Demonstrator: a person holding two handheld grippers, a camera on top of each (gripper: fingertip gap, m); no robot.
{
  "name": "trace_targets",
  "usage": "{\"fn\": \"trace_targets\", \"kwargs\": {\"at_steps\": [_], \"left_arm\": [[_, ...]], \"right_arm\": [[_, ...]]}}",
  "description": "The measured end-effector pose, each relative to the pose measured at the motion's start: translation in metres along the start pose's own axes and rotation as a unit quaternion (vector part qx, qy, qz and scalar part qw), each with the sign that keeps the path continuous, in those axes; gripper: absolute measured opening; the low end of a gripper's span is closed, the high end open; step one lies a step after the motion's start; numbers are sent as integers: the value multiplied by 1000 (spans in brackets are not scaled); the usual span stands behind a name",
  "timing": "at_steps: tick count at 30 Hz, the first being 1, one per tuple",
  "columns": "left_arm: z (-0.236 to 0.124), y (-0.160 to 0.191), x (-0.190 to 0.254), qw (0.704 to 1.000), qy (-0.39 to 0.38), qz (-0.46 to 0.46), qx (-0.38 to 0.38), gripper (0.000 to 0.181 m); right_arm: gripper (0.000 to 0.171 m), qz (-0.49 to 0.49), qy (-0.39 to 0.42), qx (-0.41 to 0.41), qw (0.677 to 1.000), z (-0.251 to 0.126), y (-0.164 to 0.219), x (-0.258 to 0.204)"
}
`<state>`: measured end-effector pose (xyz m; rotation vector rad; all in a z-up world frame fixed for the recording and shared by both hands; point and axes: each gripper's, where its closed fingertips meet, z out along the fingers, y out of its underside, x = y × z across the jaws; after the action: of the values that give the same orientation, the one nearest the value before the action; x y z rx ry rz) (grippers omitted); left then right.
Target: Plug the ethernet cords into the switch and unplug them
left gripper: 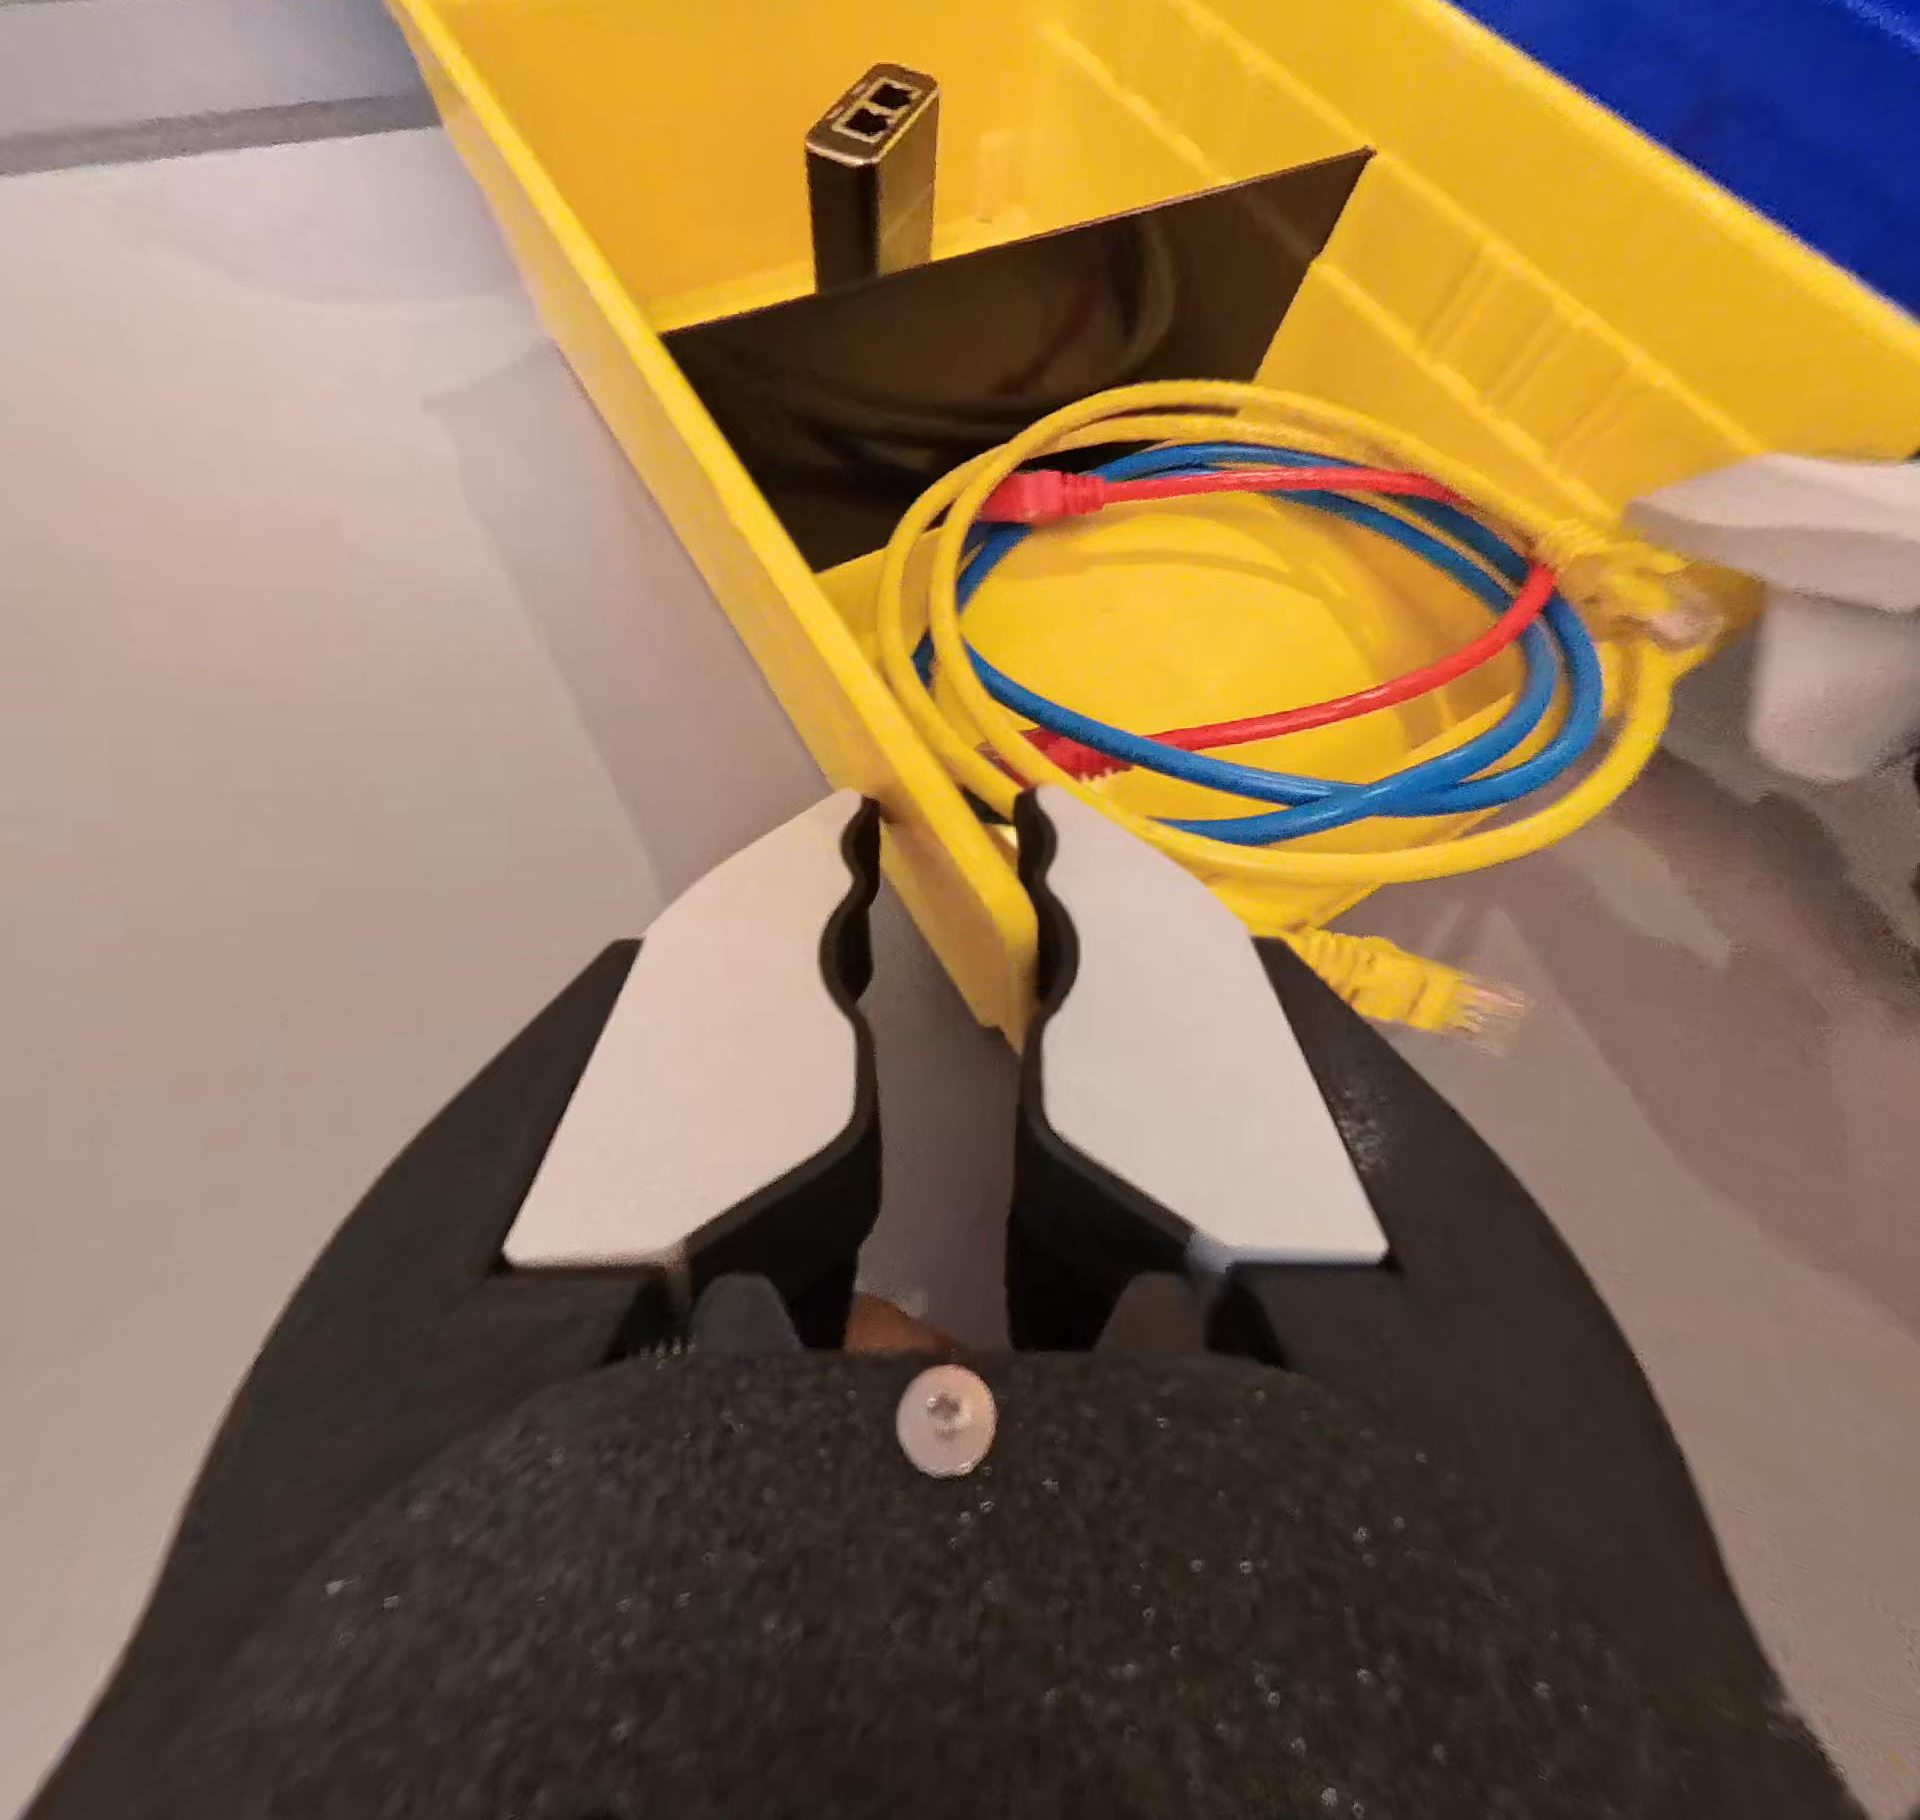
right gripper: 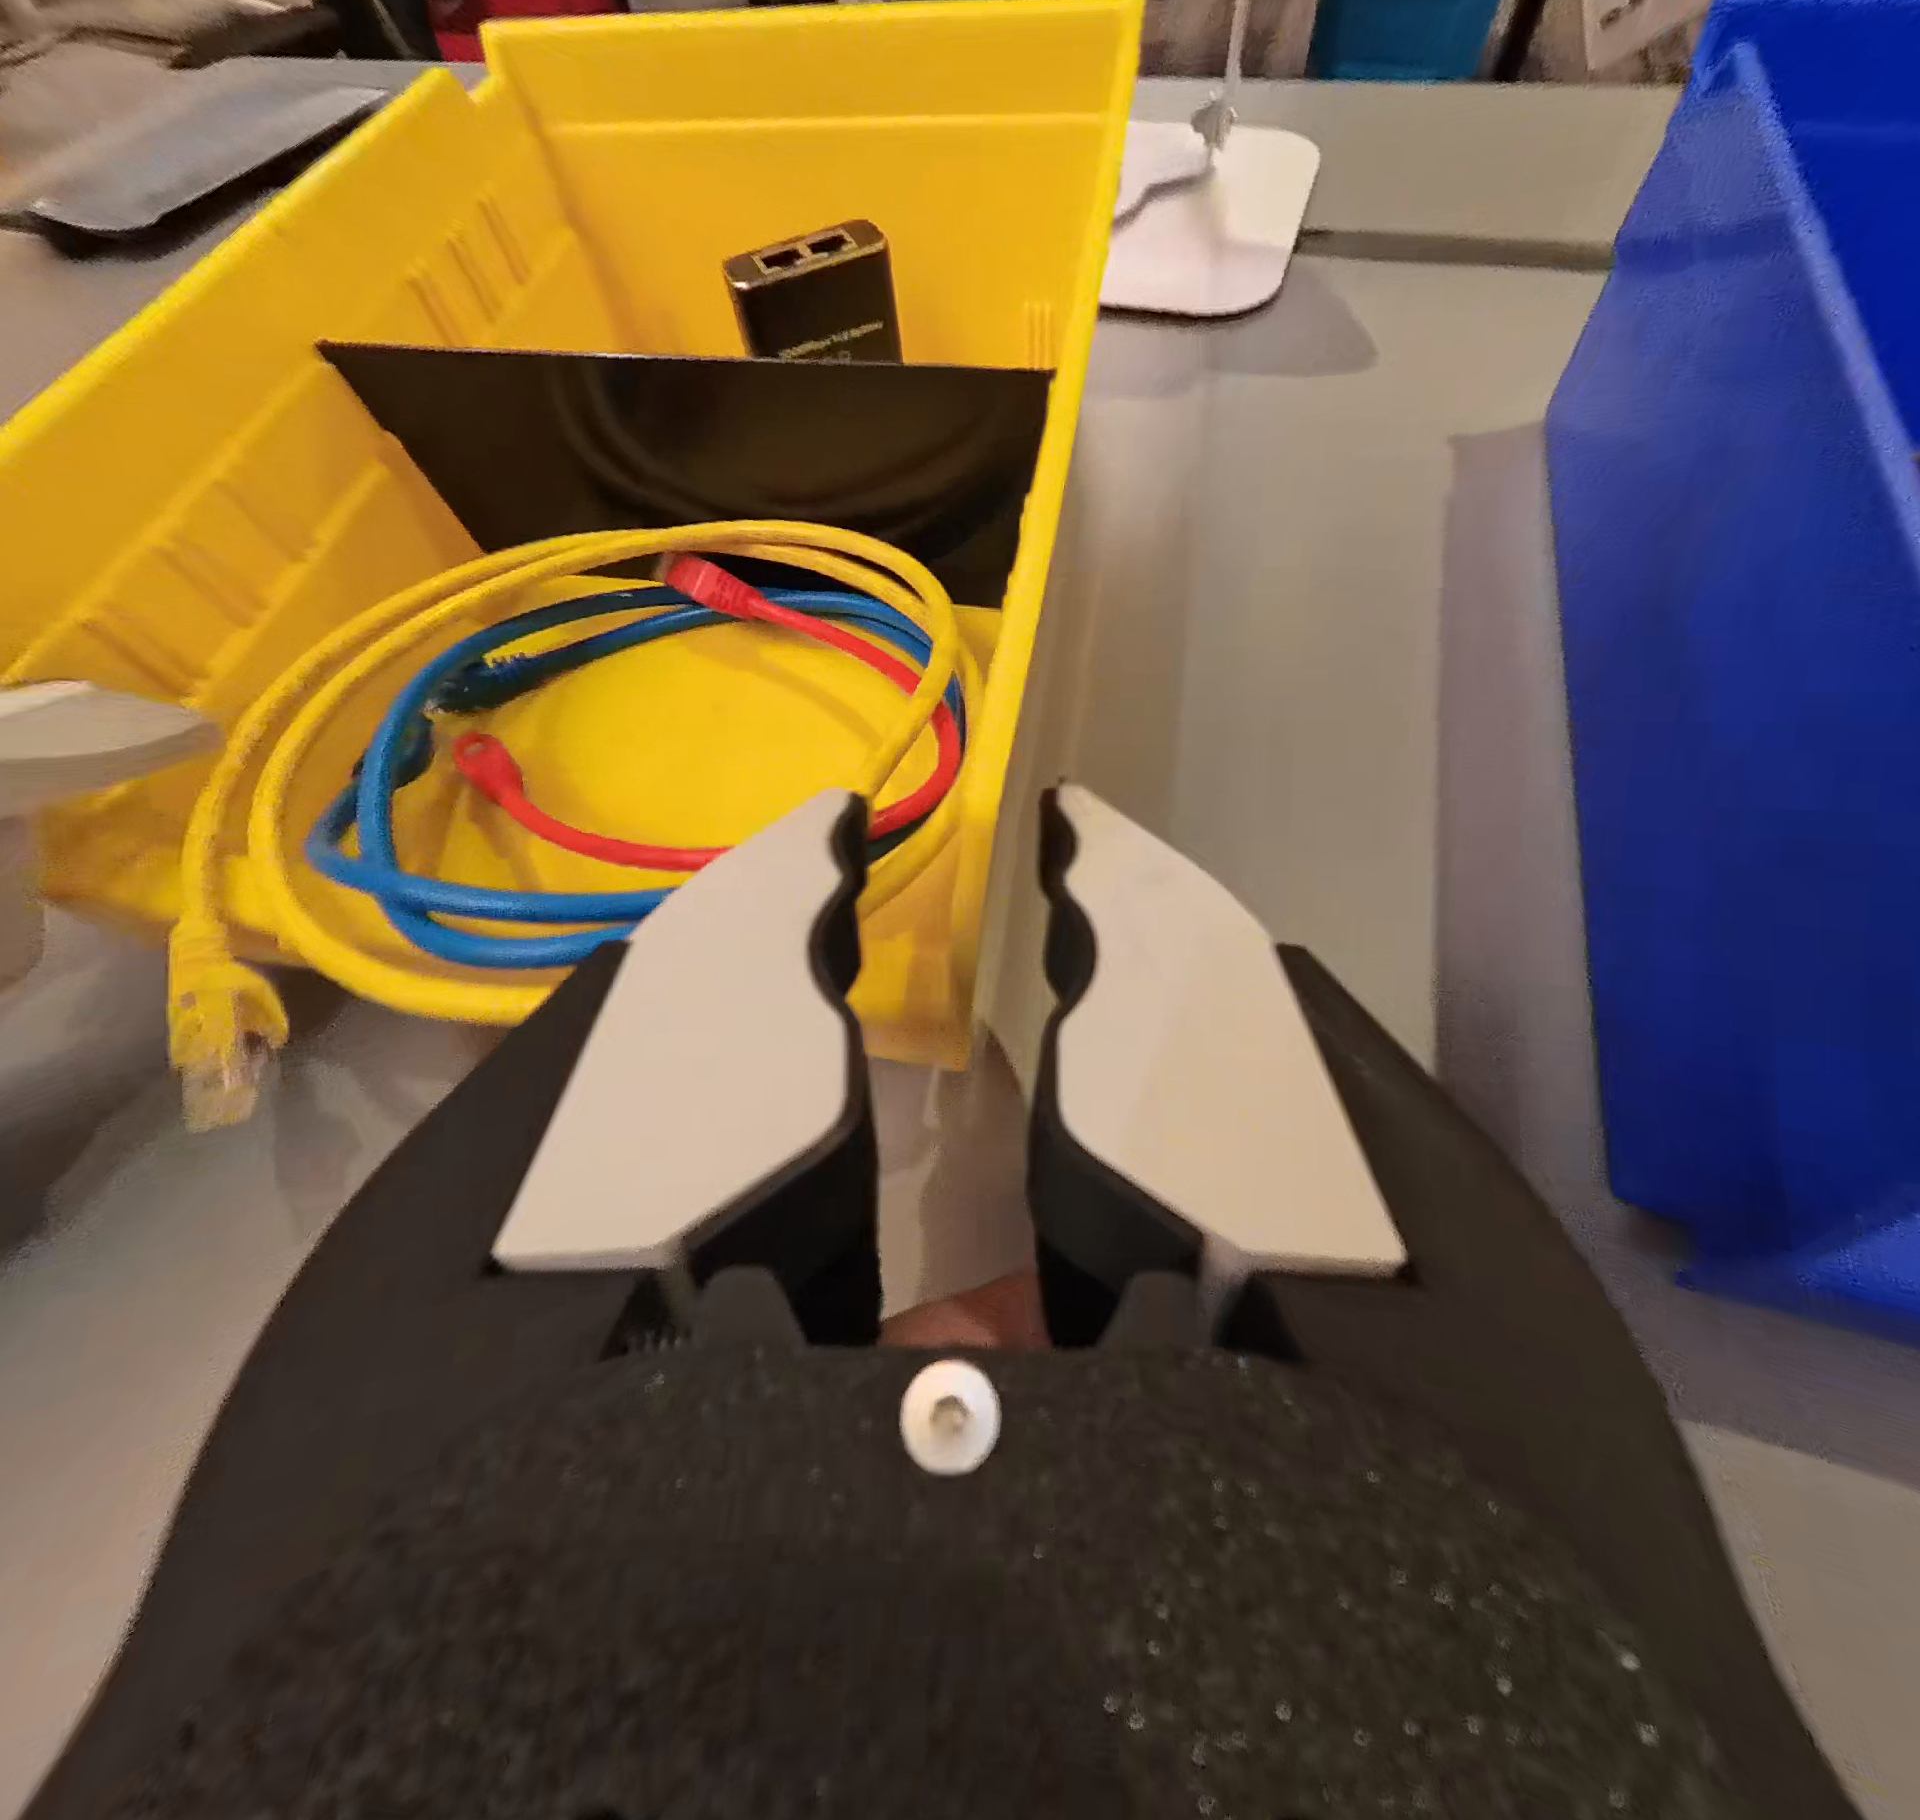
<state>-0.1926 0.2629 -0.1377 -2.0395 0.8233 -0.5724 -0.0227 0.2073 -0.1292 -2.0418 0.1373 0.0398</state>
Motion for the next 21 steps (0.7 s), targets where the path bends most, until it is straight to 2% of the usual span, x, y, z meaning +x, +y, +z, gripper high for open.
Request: {"fn": "trace_targets", "kwargs": {"at_steps": [1, 2, 5, 7, 10, 15, 18, 21], "left_arm": [[1, 0, -2, 1000, -17, 14, -4, 22], [1, 0, -5, 999, -35, 31, -7, 20], [-6, -2, -13, 997, -60, 50, 7, 15], [-19, -6, -30, 997, -64, 34, 19, 11], [-46, -8, -82, 993, -115, 19, 37, 6], [-95, -15, -190, 978, -199, 16, 60, 2], [-104, 1, -233, 978, -204, -9, 46, 2], [-95, 19, -254, 983, -181, -33, 12, 3]], "right_arm": [[12, 16, 3, -7, 1000, 4, 1, 0], [5, 27, 20, -12, 999, 6, 2, 3], [3, -7, 55, -13, 998, 7, 0, -3], [3, -19, 65, 21, 997, 3, -11, -23], [4, -34, 57, 48, 997, 11, -21, -75], [8, -45, 4, 32, 998, 54, -23, -184], [7, -54, -9, 16, 998, 78, -26, -224], [7, -40, -7, -13, 999, 95, -22, -239]]}}
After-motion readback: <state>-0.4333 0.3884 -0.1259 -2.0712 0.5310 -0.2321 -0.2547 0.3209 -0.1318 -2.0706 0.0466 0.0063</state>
